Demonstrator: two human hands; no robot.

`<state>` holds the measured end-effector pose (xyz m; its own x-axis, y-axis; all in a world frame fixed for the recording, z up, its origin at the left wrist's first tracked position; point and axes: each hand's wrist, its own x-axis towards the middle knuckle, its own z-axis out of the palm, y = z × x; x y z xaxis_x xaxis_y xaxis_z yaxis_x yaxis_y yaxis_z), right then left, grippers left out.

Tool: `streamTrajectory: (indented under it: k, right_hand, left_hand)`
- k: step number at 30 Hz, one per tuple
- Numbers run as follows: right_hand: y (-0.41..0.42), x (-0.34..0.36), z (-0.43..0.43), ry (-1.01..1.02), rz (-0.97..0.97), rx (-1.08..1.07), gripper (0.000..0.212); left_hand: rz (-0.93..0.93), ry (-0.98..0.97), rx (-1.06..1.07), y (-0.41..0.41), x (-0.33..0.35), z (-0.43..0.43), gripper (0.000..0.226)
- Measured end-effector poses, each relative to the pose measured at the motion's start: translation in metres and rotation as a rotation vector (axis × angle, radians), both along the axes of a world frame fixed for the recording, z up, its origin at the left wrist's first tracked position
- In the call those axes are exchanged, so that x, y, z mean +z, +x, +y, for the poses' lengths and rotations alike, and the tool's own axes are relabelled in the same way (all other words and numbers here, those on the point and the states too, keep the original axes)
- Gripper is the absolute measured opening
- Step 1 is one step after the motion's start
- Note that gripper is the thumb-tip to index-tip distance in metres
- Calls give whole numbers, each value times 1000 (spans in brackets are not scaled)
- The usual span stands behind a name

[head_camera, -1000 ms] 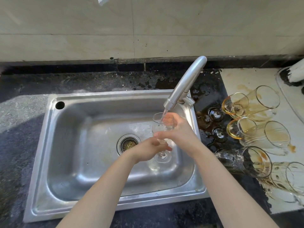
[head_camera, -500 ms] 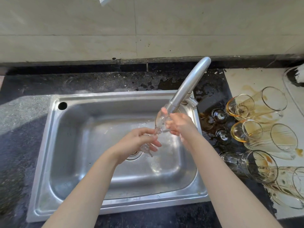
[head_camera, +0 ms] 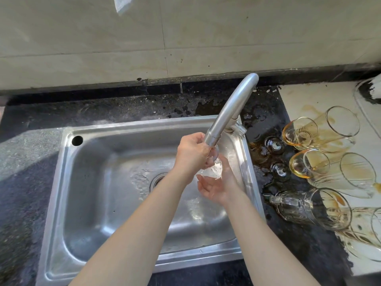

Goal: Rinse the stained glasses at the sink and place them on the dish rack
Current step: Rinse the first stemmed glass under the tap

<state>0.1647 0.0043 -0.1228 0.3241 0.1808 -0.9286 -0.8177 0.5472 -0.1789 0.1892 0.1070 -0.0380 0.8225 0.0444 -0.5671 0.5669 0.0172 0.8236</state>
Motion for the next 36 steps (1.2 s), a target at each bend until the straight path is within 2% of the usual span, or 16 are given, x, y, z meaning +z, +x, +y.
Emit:
streamTrajectory:
  k: [3, 6, 9, 10, 12, 14, 16, 18, 21, 23, 24, 26, 28, 31, 33, 36]
  right_hand:
    - [1, -2, 0, 9, 7, 50, 71]
    - [2, -6, 0, 56, -27, 24, 67]
    - [9, -8, 1, 45, -106, 18, 62]
    - [12, -5, 2, 22, -132, 38, 62]
    - [15, 0, 4, -31, -171, 57, 69]
    - [15, 6, 4, -116, -217, 59, 67]
    - [14, 14, 3, -225, -326, 110, 46]
    - [13, 26, 2, -361, -395, 302, 38]
    - [16, 42, -8, -837, -471, 636, 52]
    - [21, 52, -19, -1245, -611, 666, 43]
    - [26, 57, -24, -1385, -675, 651, 39]
    - [40, 58, -33, -1558, -745, 728, 50]
    - [56, 52, -39, -1598, -748, 910, 52]
    - [69, 47, -45, -1643, -777, 1125, 29]
    - [76, 50, -51, -1624, -760, 1127, 27]
    - [92, 56, -62, -1426, -668, 992, 31]
  left_hand:
    - [-99, 216, 68, 7, -10, -7, 31]
    - [-243, 485, -13, 0, -5, -10, 47]
    - [-454, 794, -1, -12, 7, -15, 34]
    - [-465, 858, -44, -14, 12, -14, 29]
    - [-297, 893, -205, -12, 20, -5, 30]
    - [-64, 812, -372, -5, 23, 11, 28]
    - [123, 592, -505, -3, 25, 30, 24]
    - [210, 477, -621, -6, 20, 47, 21]
    - [252, 380, -574, -14, 12, 62, 21]
    - [263, 357, -545, -21, 11, 66, 16]
    - [268, 361, -532, -24, 11, 66, 13]
    - [277, 356, -502, -28, 13, 64, 10]
    - [279, 337, -457, -32, 12, 61, 9]
    - [293, 318, -409, -35, 9, 59, 22]
    - [307, 299, -396, -37, 6, 56, 33]
    - [329, 288, -348, -40, 2, 51, 37]
